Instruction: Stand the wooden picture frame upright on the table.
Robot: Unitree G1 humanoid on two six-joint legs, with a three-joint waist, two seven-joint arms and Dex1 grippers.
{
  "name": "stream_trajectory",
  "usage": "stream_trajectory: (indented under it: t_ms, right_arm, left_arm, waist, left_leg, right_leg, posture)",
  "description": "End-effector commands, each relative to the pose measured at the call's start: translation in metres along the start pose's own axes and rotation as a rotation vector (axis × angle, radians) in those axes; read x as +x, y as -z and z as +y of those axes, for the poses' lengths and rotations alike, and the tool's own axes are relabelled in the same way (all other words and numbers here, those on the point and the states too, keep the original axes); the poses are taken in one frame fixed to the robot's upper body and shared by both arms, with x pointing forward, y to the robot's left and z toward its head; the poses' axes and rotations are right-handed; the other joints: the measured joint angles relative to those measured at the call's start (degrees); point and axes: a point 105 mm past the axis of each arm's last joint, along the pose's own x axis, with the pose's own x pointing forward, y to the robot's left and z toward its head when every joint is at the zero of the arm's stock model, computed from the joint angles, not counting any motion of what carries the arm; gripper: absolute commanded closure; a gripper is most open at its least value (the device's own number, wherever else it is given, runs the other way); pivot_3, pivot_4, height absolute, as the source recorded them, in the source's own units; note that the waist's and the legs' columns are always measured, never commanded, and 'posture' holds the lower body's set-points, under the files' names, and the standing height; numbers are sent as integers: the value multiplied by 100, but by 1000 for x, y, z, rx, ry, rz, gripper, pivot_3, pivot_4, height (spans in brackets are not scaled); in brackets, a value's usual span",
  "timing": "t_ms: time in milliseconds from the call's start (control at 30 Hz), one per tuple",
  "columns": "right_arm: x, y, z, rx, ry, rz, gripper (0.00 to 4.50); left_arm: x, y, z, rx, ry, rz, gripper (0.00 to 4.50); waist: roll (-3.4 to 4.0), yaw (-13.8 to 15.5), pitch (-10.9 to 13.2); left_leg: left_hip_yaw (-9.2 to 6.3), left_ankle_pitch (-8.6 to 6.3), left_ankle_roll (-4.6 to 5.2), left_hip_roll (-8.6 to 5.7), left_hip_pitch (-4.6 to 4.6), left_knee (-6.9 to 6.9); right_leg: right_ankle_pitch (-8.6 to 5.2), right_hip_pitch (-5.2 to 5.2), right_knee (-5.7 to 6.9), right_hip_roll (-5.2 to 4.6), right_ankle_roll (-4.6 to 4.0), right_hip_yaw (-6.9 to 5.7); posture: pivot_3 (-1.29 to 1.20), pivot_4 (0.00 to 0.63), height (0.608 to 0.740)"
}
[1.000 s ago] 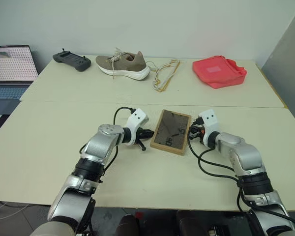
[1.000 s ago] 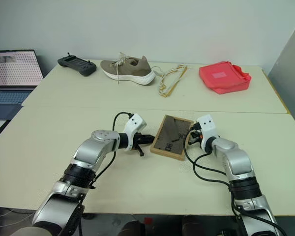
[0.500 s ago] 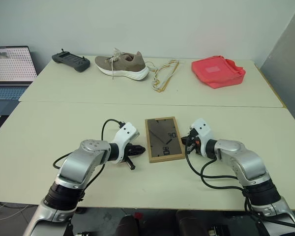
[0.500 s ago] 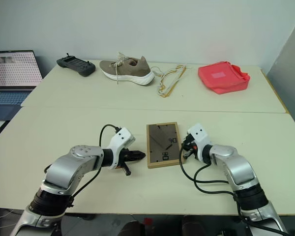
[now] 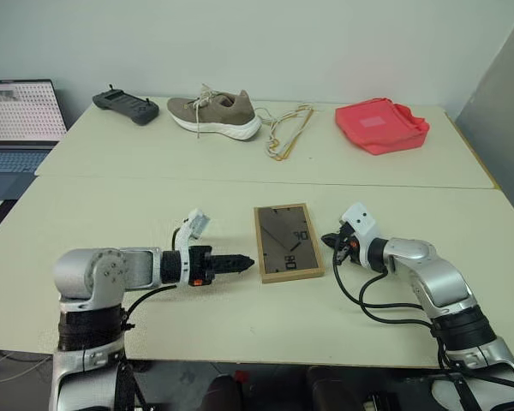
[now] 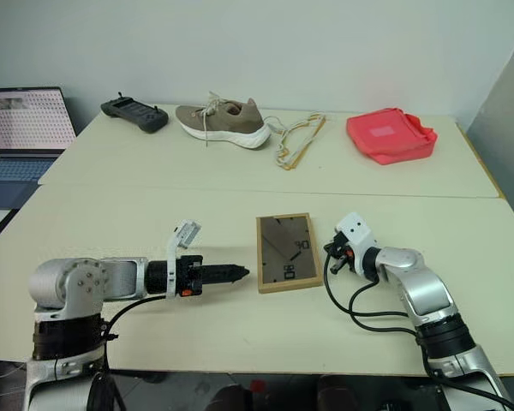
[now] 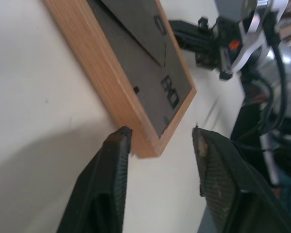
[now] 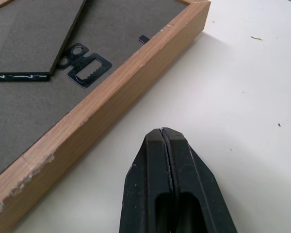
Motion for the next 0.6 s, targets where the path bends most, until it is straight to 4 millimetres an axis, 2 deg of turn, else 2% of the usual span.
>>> stream_trajectory:
  t_ms: [33,233,267,400,500,600]
  right_arm:
    - [-4,0,-5,-2,20,6,4500]
    - [1,0,1,1,9,6,4500]
    - [2,-2,3,1,3,3,4500]
    - [11,-3,17,1,-32,-7,4500]
    - [18,-6,31,-1,-67,-16,4500]
    - [25,-12,41,2,-89,-31,4500]
  left_arm:
    - [0,5,5,-85,3,22,1402]
    - [6,13,12,-152,-34,46,129]
    - [8,13,14,-170,-39,42,35]
    - [22,18,19,-218,-52,42,35]
    - [37,23,17,-233,-45,53,35]
    - [47,20,8,-232,4,38,35]
  waist:
    - [0,-5,0]
    - [0,-4,-1]
    - [1,-3,-5]
    - [0,1,-40]
    - [6,6,-87]
    - [9,52,-116]
  left_leg:
    - [0,0,0,0,1,0]
    - [-2,1,-2,0,3,1]
    - [-2,1,-2,0,3,0]
    - [0,2,-3,-2,8,1]
    - [1,2,-4,-3,11,1]
    - [1,2,-4,-6,13,1]
  right_leg:
    - [0,0,2,-1,0,2]
    - [0,0,5,-2,0,1]
    - [0,0,4,-2,0,0]
    - [0,3,7,-2,0,2]
    - [0,6,6,-2,0,2]
    - [0,16,-4,-5,0,2]
  posture:
    - [0,150,740]
    - [0,150,740]
    - [0,150,740]
    - [0,150,740]
    - [0,150,740]
    - [0,150,740]
